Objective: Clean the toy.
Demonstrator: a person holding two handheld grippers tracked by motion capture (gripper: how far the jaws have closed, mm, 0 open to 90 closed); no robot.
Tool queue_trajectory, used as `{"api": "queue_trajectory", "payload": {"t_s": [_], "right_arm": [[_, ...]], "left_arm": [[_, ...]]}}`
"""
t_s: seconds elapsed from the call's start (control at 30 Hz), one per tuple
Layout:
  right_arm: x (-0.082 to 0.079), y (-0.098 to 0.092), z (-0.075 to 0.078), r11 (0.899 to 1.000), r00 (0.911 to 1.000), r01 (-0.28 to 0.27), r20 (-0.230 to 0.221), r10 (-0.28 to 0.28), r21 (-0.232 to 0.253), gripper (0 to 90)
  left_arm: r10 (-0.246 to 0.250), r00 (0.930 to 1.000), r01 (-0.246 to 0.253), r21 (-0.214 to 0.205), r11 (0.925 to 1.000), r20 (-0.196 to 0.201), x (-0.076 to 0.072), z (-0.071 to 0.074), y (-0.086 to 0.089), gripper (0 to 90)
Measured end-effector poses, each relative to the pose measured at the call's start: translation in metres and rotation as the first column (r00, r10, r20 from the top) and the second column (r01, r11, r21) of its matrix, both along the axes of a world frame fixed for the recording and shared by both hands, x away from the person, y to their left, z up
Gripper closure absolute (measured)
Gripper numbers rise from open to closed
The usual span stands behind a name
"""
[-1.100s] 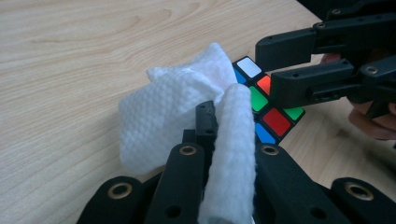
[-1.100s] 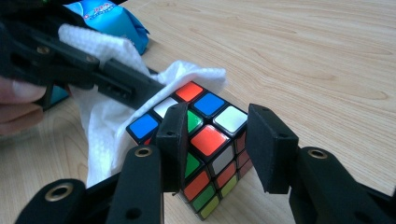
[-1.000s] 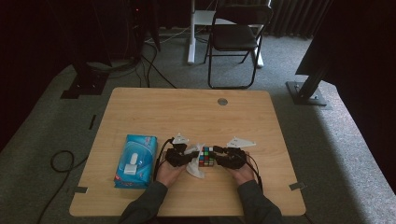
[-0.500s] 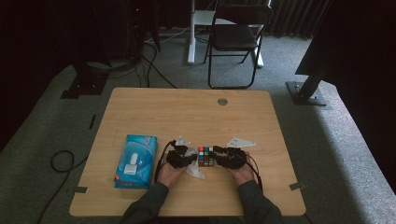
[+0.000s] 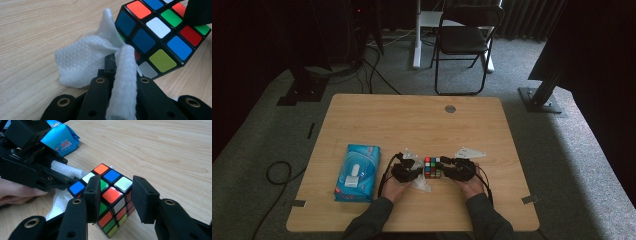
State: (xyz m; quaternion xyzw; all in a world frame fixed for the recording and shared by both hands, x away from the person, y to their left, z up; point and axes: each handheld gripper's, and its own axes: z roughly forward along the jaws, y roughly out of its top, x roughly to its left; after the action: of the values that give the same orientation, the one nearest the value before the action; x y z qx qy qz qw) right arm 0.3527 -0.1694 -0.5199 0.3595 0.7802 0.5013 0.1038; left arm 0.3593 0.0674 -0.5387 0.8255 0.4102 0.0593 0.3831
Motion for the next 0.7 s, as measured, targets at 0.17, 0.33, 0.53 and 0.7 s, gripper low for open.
{"api": "queue_trajectory", "payload": {"t_s": [0.17,0.33,0.53,0.7], "right_arm": [[0.000,0.000,0.000,1.000,1.0000,-0.001,0.000,0.001,0.000,59.7],[0.000,0.000,0.000,1.000,1.0000,0.000,0.000,0.000,0.000,59.8],[0.000,0.000,0.000,1.000,1.0000,0.001,-0.001,-0.001,0.001,59.8],[0.000,0.000,0.000,1.000,1.0000,0.001,-0.001,-0.001,0.002,59.8]], "left_arm": [[-0.002,1.0000,0.003,-0.022,0.9998,0.006,-0.003,0.006,0.002,86.4],[-0.012,0.9995,0.014,-0.049,0.9987,0.029,-0.006,0.020,0.005,86.2],[-0.027,0.9983,0.031,-0.087,0.9957,0.052,-0.013,0.034,0.005,86.1],[-0.040,0.9975,0.045,-0.088,0.9951,0.059,-0.018,0.038,0.004,86.1]]}}
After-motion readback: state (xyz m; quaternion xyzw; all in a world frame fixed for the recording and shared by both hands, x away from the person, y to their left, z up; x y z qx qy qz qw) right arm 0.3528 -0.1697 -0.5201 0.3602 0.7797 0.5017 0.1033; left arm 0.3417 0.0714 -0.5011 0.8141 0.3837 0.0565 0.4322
